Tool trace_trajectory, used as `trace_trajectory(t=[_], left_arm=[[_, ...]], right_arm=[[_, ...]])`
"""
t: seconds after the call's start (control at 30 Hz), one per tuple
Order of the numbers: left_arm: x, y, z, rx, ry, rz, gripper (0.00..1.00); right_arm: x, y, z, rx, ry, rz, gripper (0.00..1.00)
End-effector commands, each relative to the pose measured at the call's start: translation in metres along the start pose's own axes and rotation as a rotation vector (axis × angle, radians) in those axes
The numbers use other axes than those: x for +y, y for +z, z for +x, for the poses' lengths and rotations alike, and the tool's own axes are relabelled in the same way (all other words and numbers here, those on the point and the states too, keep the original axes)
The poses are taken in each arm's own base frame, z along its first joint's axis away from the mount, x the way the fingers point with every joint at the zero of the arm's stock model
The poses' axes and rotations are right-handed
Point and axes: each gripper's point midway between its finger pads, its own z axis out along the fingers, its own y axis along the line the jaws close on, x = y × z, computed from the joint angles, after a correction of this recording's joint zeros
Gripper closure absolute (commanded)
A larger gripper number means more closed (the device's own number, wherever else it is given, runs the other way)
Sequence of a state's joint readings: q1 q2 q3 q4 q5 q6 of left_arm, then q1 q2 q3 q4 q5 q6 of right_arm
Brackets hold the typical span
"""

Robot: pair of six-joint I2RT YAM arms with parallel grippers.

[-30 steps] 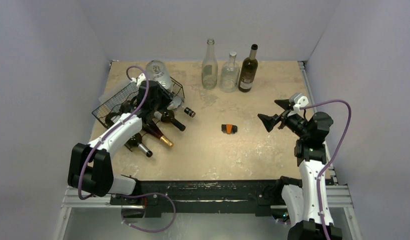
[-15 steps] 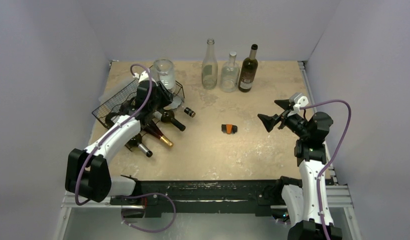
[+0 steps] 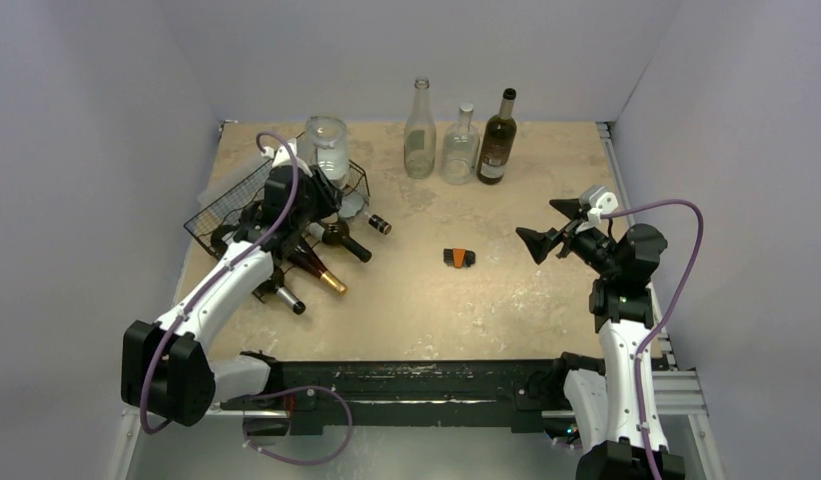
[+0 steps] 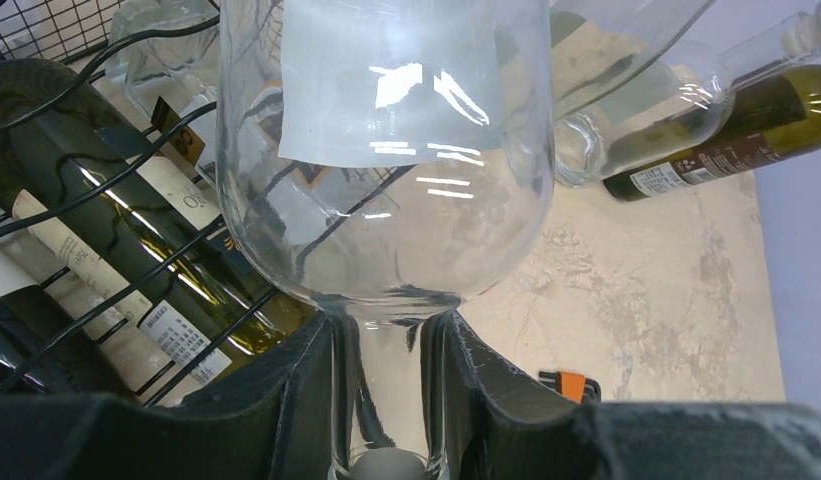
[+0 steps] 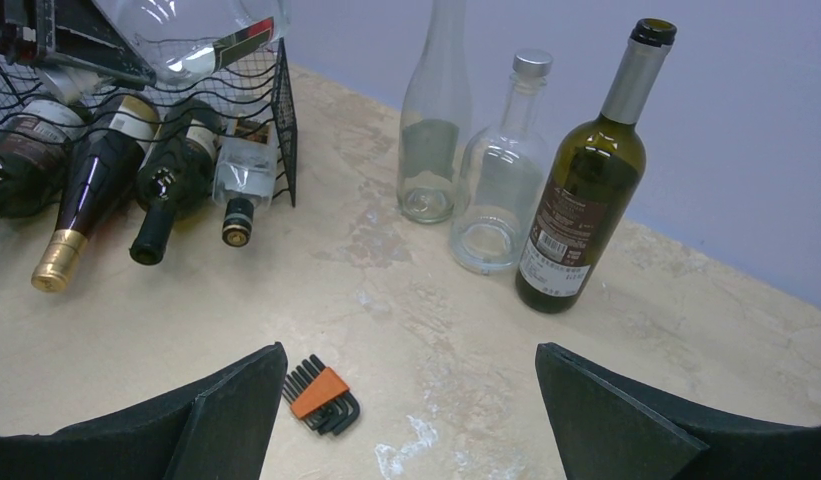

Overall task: Take the wine bottle off the wine rack
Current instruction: Pick up the wine bottle from the wine rack.

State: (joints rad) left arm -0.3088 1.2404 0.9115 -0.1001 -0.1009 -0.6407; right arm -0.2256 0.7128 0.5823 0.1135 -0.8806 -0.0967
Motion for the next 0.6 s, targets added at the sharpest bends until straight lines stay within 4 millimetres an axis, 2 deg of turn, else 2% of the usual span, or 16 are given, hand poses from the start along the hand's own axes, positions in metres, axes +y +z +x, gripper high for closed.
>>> trace_trajectory(t=[0.0,0.4,0.57], left_arm=[[-0.062,-0.041,-0.090,-0.304,0.007,0.241,1.00],[-0.100,-0.077,-0.067,-0.163,-0.022,0.443,1.00],[-0.117,-0.089,-0.041,-0.051,0.002,0.480,1.00]], right_arm=[[-0.003,0.000,-0.007,-0.026,-0.019,0.013,0.01],[-0.002,0.000,-0.006,-0.025,-0.016,0.008,0.01],[-0.002,0.000,-0.006,-0.027,-0.016,0.004,0.01]])
